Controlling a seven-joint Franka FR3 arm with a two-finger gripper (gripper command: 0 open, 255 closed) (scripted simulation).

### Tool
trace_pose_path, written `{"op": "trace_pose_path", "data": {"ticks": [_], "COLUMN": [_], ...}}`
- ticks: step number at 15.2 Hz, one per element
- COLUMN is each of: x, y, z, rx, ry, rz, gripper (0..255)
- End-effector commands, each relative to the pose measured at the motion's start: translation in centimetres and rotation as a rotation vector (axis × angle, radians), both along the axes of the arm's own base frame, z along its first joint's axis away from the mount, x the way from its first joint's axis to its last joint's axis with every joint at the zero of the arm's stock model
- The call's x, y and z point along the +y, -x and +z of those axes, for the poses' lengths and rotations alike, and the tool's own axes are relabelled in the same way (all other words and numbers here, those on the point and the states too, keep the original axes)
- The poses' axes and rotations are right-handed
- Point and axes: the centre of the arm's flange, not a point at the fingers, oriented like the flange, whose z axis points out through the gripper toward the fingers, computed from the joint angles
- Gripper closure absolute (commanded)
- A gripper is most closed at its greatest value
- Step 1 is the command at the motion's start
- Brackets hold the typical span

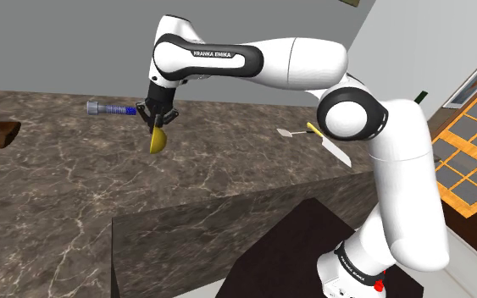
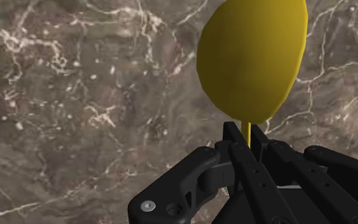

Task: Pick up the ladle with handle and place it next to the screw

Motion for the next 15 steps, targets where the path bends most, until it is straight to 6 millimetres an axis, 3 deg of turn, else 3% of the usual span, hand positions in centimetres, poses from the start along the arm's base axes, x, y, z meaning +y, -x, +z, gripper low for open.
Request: {"op": "trace_pose_path", "data": {"ticks": [1, 5, 13, 14, 15], "x": [-0.1, -0.1, -0.1, -0.1, 0.0], "y": [0.1, 0.1, 0.1, 0.1, 0.0], "z": [-1.1, -3.1, -3.1, -3.1, -3.1], "rx": [0.0, 0.0, 0.0, 0.0, 0.0], "ry": [0.0, 0.0, 0.0, 0.0, 0.0], "rz": [0.0, 0.0, 0.0, 0.0, 0.0], "gripper": [255, 255, 255, 0, 0]}}
